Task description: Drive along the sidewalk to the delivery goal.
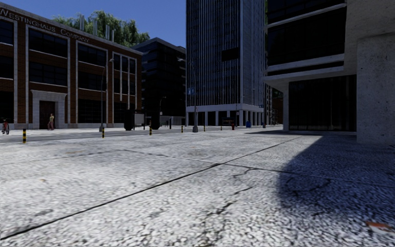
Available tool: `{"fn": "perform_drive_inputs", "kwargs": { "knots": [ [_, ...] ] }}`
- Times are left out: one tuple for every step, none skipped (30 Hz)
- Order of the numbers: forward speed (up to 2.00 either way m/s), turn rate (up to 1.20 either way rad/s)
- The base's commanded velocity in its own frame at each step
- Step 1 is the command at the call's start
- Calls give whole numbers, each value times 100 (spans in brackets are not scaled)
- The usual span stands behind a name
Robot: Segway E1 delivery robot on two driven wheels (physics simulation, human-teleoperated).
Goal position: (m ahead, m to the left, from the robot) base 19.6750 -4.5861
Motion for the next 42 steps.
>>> {"fn": "perform_drive_inputs", "kwargs": {
  "knots": [
    [198,0],
    [198,0],
    [198,0],
    [198,0],
    [198,0],
    [198,0],
    [198,0],
    [198,0],
    [198,0],
    [198,0],
    [198,0],
    [198,0],
    [198,0],
    [198,0],
    [198,0],
    [198,0],
    [198,0],
    [198,0],
    [198,0],
    [198,0],
    [198,0],
    [198,0],
    [198,0],
    [198,0],
    [198,0],
    [198,0],
    [198,0],
    [198,0],
    [198,0],
    [198,0],
    [198,0],
    [198,0],
    [198,0],
    [198,0],
    [198,0],
    [198,0],
    [198,0],
    [198,0],
    [198,0],
    [198,0],
    [198,0],
    [198,0]
  ]
}}
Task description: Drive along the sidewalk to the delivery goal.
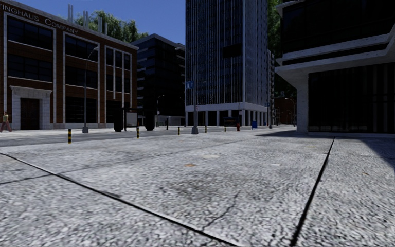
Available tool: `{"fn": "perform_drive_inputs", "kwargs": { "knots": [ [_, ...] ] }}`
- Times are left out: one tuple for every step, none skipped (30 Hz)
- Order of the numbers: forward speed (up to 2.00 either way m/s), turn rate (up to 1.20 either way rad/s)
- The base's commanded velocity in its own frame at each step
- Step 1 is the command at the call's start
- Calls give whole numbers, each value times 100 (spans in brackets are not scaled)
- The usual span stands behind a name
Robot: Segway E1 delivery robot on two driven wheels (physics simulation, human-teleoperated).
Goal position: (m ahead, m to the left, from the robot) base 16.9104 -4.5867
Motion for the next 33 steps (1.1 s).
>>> {"fn": "perform_drive_inputs", "kwargs": {
  "knots": [
    [198,0],
    [198,0],
    [197,0],
    [197,0],
    [197,0],
    [197,0],
    [197,0],
    [197,0],
    [197,0],
    [197,0],
    [197,0],
    [197,0],
    [197,0],
    [197,0],
    [197,0],
    [197,-16],
    [197,-16],
    [197,-25],
    [197,-28],
    [197,-29],
    [197,-29],
    [197,-28],
    [197,-14],
    [197,0],
    [197,0],
    [197,0],
    [197,0],
    [197,0],
    [197,0],
    [197,0],
    [197,0],
    [197,-8],
    [197,-32]
  ]
}}
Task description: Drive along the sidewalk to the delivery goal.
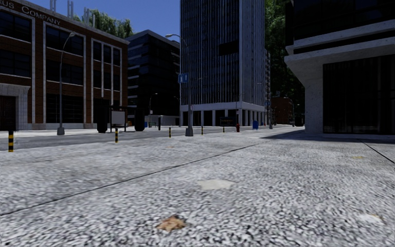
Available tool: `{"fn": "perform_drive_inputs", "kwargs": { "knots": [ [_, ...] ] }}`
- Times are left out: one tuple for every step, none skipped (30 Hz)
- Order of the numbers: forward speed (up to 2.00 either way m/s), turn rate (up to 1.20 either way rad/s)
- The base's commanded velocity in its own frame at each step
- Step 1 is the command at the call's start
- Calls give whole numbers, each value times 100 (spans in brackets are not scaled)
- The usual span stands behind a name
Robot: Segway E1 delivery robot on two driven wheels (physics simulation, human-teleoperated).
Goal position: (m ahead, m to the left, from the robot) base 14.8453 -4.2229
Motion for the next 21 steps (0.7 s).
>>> {"fn": "perform_drive_inputs", "kwargs": {
  "knots": [
    [197,-32],
    [197,-45],
    [197,-49],
    [197,-49],
    [197,-49],
    [197,-49],
    [197,-49],
    [197,-45],
    [197,-29],
    [197,-29],
    [197,0],
    [197,0],
    [197,0],
    [197,0],
    [197,0],
    [197,0],
    [197,0],
    [197,0],
    [197,0],
    [197,0],
    [197,0]
  ]
}}
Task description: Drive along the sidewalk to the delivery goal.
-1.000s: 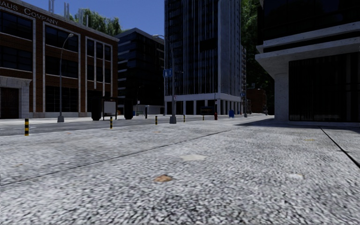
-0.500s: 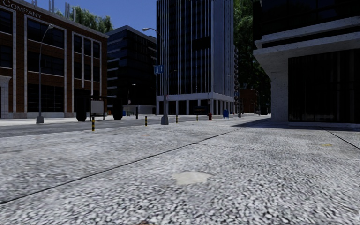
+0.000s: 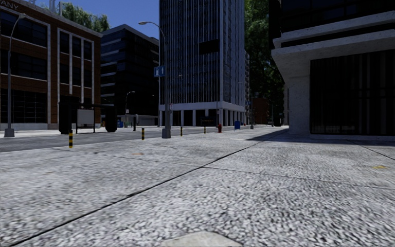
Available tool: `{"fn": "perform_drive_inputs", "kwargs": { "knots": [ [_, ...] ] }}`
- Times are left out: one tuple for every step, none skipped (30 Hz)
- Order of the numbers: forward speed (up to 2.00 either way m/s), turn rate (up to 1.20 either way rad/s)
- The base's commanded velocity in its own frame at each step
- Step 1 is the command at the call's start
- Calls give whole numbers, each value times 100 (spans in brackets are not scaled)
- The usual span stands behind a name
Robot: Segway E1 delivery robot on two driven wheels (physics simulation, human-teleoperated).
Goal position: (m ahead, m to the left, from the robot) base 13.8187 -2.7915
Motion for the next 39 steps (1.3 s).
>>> {"fn": "perform_drive_inputs", "kwargs": {
  "knots": [
    [197,0],
    [197,0],
    [197,0],
    [197,0],
    [197,0],
    [197,0],
    [197,0],
    [197,0],
    [197,-14],
    [197,-14],
    [197,-25],
    [197,-30],
    [197,-33],
    [197,-34],
    [197,-34],
    [197,-35],
    [197,-35],
    [197,-35],
    [197,-35],
    [197,-35],
    [197,-35],
    [197,-19],
    [197,0],
    [197,0],
    [197,0],
    [197,0],
    [197,0],
    [197,0],
    [197,0],
    [197,0],
    [197,0],
    [197,0],
    [197,0],
    [197,0],
    [197,0],
    [197,0],
    [197,0],
    [197,0],
    [197,0]
  ]
}}
